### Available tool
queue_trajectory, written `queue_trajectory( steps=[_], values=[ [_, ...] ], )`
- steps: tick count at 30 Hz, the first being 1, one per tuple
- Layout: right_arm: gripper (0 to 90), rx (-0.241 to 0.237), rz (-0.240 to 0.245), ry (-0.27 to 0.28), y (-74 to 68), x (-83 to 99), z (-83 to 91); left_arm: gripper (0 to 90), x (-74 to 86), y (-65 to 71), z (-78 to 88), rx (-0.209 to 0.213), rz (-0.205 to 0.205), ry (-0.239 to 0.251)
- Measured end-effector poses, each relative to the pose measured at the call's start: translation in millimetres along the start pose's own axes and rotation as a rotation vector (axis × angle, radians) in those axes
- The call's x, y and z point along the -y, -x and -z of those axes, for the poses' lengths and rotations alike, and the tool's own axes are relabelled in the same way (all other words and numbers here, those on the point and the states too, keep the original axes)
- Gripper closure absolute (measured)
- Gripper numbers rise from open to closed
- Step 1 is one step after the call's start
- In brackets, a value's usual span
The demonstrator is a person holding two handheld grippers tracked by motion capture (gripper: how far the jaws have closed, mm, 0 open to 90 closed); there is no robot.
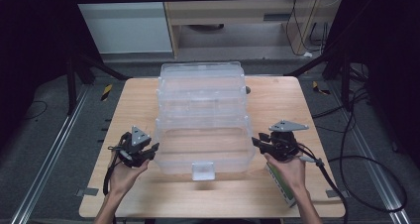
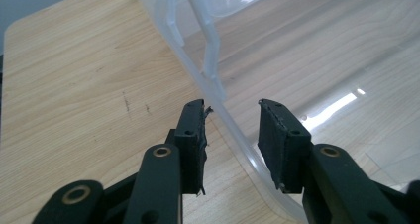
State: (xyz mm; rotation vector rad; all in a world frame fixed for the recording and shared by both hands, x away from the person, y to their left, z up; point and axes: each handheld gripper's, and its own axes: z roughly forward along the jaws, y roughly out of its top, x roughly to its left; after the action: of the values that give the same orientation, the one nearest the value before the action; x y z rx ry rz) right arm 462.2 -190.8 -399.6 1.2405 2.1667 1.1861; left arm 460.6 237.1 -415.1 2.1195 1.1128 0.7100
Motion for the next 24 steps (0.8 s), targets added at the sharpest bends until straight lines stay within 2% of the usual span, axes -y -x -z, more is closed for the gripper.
queue_trajectory(
  steps=[6,7,12,24],
  values=[
    [54.3,0.028,0.021,-0.005,2.8,-5.9,13.2,59.6,0.7,-0.6,-1.6,0.008,-0.001,-0.009],
    [50.5,0.028,0.020,-0.005,3.4,-8.2,17.9,59.5,0.9,-0.3,-2.0,0.008,-0.001,-0.010],
    [45.3,0.046,0.036,-0.024,4.5,-12.0,26.1,59.7,1.1,0.5,-3.7,0.013,-0.005,-0.019],
    [37.1,0.063,0.020,-0.075,16.3,-15.7,45.5,59.6,1.1,0.8,-3.1,0.020,-0.006,-0.025]
  ],
)
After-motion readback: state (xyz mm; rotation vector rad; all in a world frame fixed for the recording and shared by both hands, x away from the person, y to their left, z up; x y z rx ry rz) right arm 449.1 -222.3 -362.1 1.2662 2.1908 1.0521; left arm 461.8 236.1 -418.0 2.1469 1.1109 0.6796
